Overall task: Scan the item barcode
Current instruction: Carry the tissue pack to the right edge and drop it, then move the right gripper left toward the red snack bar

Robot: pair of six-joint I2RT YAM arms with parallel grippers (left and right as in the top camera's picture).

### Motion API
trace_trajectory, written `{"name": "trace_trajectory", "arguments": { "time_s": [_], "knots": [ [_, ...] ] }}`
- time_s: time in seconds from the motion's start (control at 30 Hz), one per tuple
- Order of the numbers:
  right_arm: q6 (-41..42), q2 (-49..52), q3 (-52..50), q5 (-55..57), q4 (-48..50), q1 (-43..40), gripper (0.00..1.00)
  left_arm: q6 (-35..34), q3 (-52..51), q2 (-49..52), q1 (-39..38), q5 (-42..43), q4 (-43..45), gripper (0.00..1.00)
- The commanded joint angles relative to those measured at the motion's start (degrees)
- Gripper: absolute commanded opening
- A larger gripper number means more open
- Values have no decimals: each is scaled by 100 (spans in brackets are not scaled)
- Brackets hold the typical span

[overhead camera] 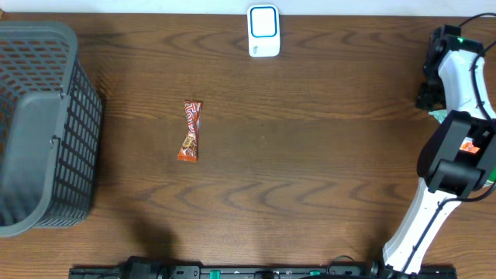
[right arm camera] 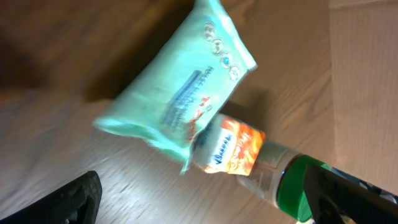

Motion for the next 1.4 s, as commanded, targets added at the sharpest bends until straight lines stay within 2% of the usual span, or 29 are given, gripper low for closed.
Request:
{"name": "trace_trajectory", "arguments": {
  "time_s": [0.0,0.2,0.47,0.53,0.7,0.87,1.03,1.37],
  "knots": [
    [2,-42,479,-389,-177,391,99,-55,-7,-46,22,-35,20,98],
    [0,-48,1045,-1891,-603,1558,99,-55,-7,-46,24,-35,20,98],
    [2,-48,1051,-3298,-809,3836,99,-55,-7,-46,22,-35,20,98],
    [-2,-46,1043,-3235,-748,4365,99,-55,-7,-46,24,-35,22,98],
    [0,-46,1038,-2288,-656,5643,99,-55,-7,-46,22,-35,22,98],
    [-4,-46,986,-1648,-507,6559,99,-55,-4,-46,24,-35,26,98],
    [-435,-46,660,-1462,-24,7149,99,-55,-4,-46,24,-35,107,98],
    [-1200,-46,-634,-514,1517,7956,99,-55,-4,-46,24,-35,109,98]
  ]
}}
